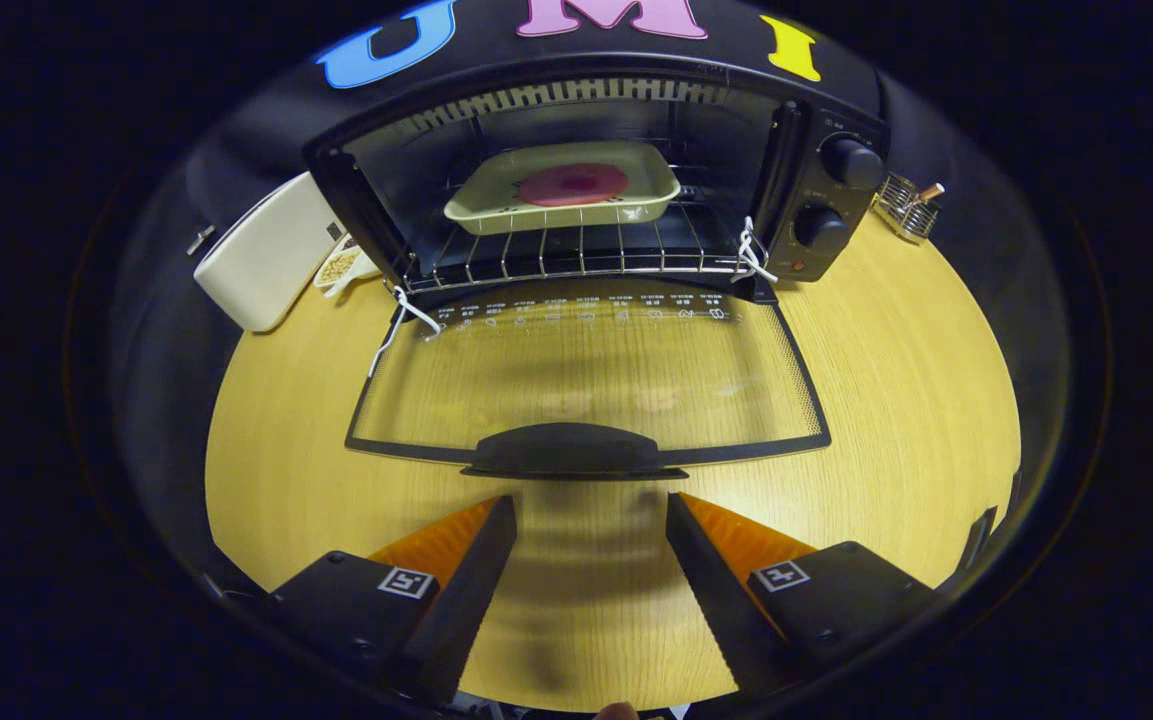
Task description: Open the toaster oven, put the food inside, and close the toaster oven door.
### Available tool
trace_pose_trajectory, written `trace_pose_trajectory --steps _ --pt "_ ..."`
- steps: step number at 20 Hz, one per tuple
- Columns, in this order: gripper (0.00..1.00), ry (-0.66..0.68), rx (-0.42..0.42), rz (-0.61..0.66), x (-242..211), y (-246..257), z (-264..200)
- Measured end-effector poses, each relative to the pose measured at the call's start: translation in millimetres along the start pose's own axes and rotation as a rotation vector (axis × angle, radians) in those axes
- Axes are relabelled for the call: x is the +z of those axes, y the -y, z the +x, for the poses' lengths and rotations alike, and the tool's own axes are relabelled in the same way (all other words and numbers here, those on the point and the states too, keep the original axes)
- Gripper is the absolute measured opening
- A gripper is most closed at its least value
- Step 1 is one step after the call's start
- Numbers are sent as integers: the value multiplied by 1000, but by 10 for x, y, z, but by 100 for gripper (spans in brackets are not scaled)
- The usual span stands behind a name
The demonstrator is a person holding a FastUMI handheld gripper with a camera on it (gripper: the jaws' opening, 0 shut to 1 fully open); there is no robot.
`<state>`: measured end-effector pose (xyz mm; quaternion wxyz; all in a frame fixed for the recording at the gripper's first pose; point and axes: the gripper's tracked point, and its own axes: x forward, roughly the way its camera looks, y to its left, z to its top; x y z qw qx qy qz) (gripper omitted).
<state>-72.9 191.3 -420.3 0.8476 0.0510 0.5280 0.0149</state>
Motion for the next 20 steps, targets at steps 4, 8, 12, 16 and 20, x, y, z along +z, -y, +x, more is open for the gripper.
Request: trace_pose_trajectory --steps 4,8,12,16,20 --pt "100 -9 -26 17 44 14 94" --pt "99 12 -39 -3 55 4 77" --pt "99 55 -8 2 97 -6 -51" --pt "99 121 28 2 183 -22 -228" --pt "99 197 53 -3 317 -36 -411"
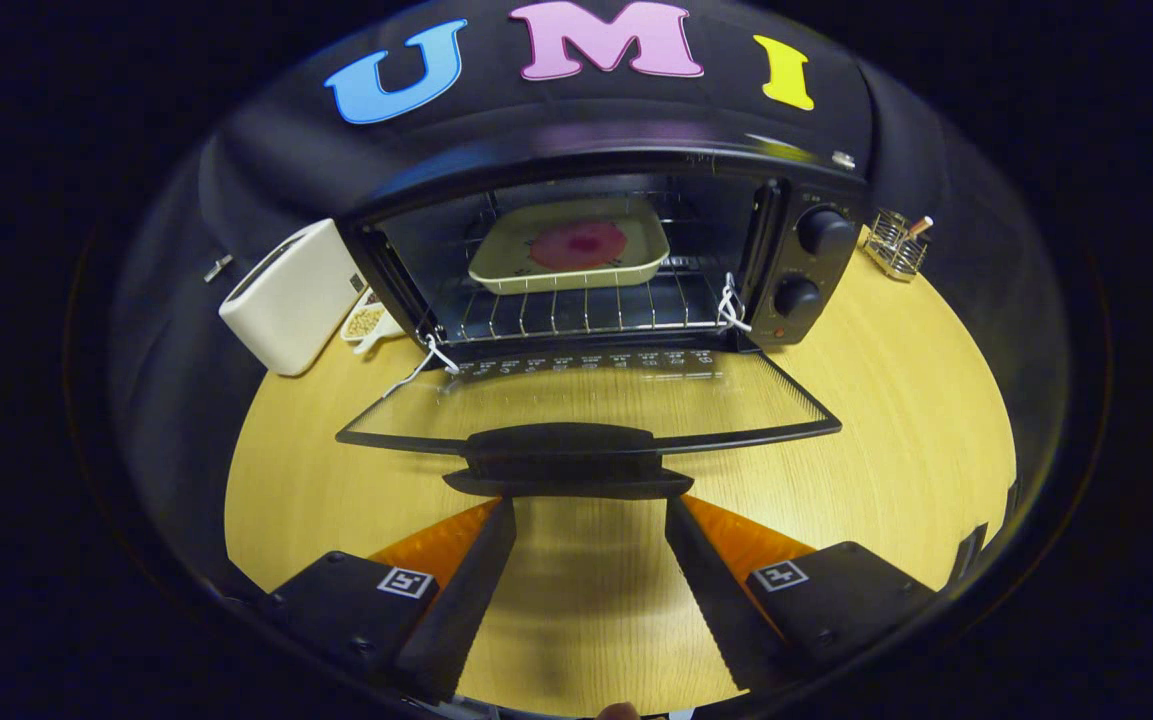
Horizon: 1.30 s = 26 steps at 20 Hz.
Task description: Open the toaster oven, put the food inside, and close the toaster oven door.
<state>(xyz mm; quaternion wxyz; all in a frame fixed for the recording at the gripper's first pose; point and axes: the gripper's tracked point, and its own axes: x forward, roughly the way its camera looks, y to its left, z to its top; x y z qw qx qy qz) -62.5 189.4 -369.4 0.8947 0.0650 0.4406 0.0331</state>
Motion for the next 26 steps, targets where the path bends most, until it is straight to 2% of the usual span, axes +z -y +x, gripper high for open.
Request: trace_pose_trajectory --steps 9,15,26 --pt "100 129 14 39 462 -23 -209" --pt "100 234 5 11 802 100 -383" --pt "99 506 2 -70 1505 450 -1276"
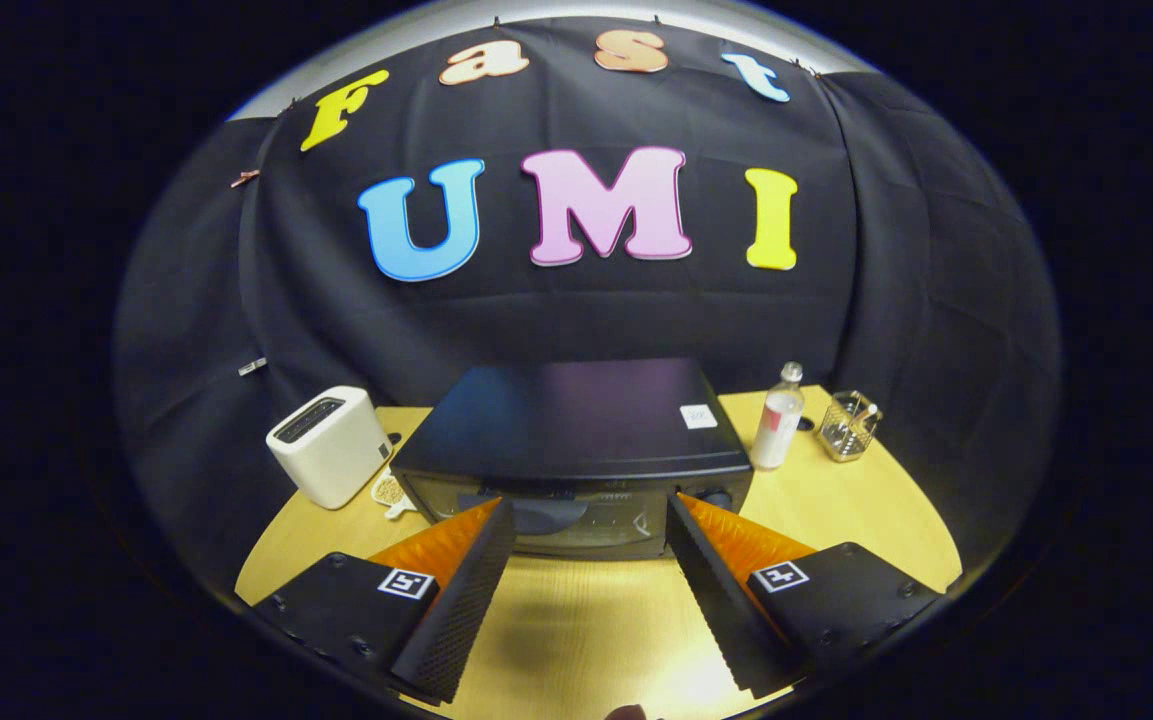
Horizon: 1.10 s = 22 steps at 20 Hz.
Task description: Open the toaster oven, put the food inside, and close the toaster oven door.
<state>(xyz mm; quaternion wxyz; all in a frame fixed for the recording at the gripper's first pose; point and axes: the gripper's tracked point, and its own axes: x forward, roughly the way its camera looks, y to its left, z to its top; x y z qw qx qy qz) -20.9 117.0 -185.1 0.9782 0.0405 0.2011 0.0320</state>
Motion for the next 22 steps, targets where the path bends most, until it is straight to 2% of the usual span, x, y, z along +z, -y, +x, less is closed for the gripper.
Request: trace_pose_trajectory --steps 11,15,22 --pt "99 250 -53 -6 1190 715 -667" --pt "99 331 -97 -26 1537 985 -888" --pt "99 365 -108 7 1678 1208 -1092"
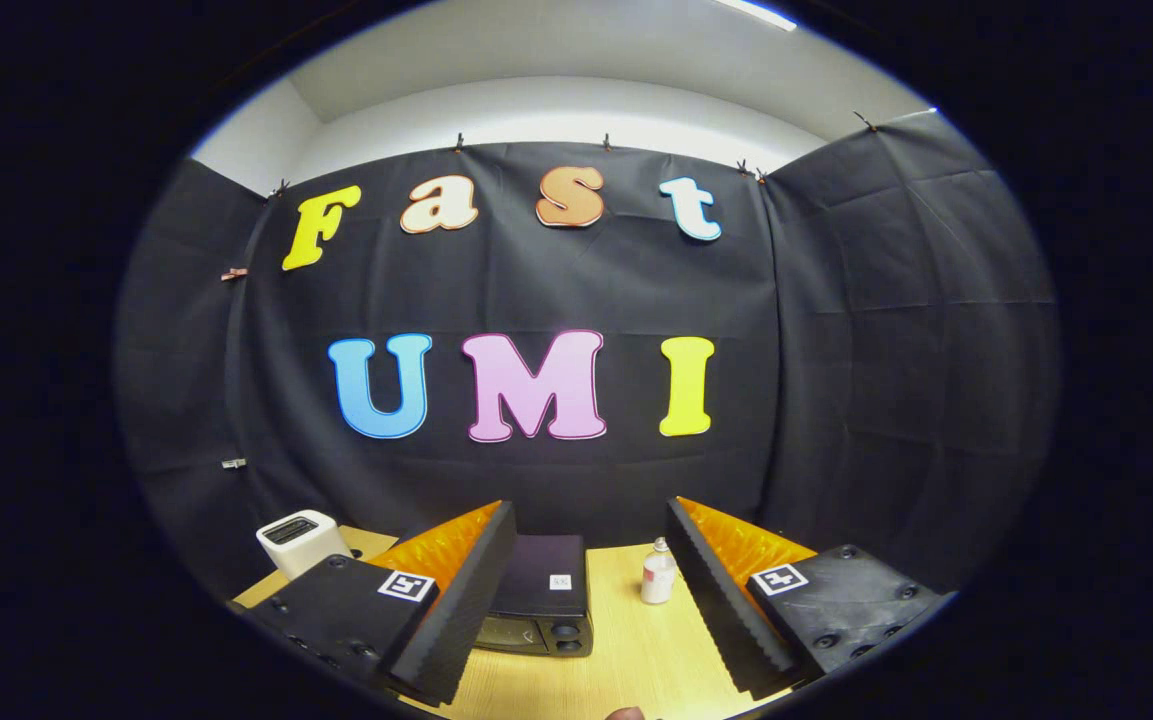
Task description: Open the toaster oven, put the food inside, and close the toaster oven door.
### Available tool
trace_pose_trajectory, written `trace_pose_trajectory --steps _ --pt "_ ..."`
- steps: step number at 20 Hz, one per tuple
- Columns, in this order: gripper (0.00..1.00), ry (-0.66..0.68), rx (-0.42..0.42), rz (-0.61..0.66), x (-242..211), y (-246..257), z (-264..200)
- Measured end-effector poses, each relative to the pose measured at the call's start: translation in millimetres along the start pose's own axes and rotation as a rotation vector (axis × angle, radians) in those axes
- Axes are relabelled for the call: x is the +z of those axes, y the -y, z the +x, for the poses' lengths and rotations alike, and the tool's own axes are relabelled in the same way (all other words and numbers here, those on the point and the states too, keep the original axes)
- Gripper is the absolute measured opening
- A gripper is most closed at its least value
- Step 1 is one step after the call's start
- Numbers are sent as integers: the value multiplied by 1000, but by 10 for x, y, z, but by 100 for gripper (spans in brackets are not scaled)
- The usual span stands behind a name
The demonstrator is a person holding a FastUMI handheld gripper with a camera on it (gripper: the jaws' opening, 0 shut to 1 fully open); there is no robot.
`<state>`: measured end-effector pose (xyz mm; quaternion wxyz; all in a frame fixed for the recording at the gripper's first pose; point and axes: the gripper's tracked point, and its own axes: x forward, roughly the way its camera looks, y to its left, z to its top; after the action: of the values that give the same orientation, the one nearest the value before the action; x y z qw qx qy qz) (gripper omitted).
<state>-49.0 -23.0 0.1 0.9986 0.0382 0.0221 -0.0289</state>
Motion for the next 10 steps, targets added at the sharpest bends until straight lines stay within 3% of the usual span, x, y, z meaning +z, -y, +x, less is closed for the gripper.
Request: trace_pose_trajectory --steps 10 --pt "99 1 -18 -36 5 67 -24"
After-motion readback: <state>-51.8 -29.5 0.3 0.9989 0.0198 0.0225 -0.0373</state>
